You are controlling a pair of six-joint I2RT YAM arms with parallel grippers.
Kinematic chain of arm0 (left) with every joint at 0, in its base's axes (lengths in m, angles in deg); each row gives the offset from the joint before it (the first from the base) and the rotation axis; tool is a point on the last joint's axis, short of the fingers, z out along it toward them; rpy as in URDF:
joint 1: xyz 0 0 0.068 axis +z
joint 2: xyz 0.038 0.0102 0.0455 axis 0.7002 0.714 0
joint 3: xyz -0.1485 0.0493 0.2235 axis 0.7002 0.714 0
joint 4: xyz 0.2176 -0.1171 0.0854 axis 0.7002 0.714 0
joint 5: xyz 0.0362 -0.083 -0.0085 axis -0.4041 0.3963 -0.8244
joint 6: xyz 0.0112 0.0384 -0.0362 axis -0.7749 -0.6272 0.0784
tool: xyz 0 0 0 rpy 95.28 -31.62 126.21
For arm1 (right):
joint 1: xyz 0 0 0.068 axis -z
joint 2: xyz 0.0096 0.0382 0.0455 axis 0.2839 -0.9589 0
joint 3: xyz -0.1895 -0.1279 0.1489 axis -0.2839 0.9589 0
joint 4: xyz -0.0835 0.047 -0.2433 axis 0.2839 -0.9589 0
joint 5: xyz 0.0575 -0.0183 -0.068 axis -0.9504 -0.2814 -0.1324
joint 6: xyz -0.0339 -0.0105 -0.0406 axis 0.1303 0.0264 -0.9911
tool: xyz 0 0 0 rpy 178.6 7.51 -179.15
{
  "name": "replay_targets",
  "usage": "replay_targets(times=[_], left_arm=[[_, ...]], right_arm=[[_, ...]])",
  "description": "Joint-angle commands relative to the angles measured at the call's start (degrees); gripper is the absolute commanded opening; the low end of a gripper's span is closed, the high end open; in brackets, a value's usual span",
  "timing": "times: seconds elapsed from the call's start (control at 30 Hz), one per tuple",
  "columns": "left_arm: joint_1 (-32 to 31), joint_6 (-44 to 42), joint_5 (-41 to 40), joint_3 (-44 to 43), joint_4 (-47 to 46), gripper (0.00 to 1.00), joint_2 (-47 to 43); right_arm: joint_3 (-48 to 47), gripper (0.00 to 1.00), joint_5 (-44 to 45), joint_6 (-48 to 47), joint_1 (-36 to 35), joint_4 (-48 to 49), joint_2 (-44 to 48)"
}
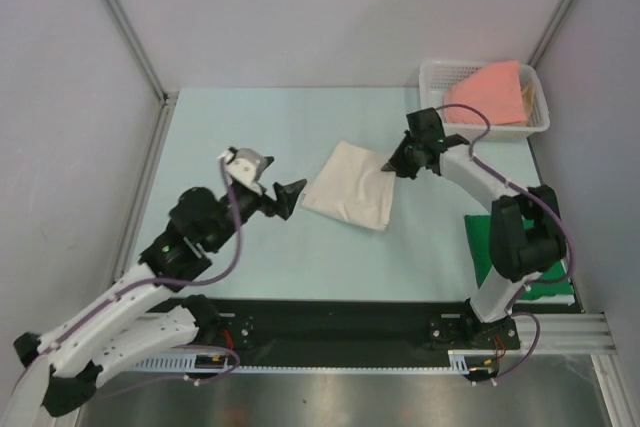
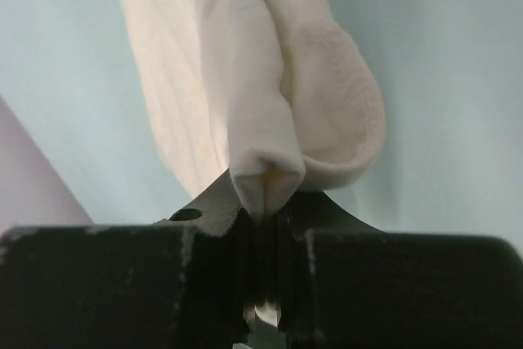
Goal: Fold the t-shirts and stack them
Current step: Neatly place the folded tshirt to the corner
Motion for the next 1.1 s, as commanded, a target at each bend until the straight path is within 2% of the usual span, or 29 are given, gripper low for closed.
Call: replay_targets(times=[0.0, 0.13, 0.27, 0.47, 0.67, 0.97, 1.07], left_arm=[[-0.45, 21.14, 2.60, 1.11, 12.74, 0.87, -7.48], [-0.45, 24.34, 5.06, 3.21, 19.80, 0.87, -15.65], [-0.45, 23.29, 8.04, 4.63, 21.12, 0.87, -20.41], [-0.54, 21.45, 12.70, 1.21, 21.57, 0.87, -17.35], [-0.45, 18.99, 14.99, -0.29, 21.30, 0.87, -14.53], [-0.45, 18.98, 15.70, 0.41, 20.77, 0.87, -14.18], [-0.45, 18.90, 16.13, 0.49, 20.69, 0.87, -14.26]], right_arm=[[5.84, 0.00, 13.19, -1.40, 4.57, -10.17, 7.63], [10.51, 0.00, 17.14, -2.36, 11.08, -14.93, 17.64], [8.33, 0.00, 23.12, -2.55, 16.88, -20.63, 20.21], [1.82, 0.00, 30.41, 0.88, 22.42, -29.86, 21.79], [-3.28, 0.00, 31.21, 0.36, 30.06, -33.64, 21.45], [-14.43, 0.00, 34.20, 2.02, 33.76, -42.87, 18.02], [-14.44, 0.00, 32.62, -0.26, 34.64, -40.77, 17.93]])
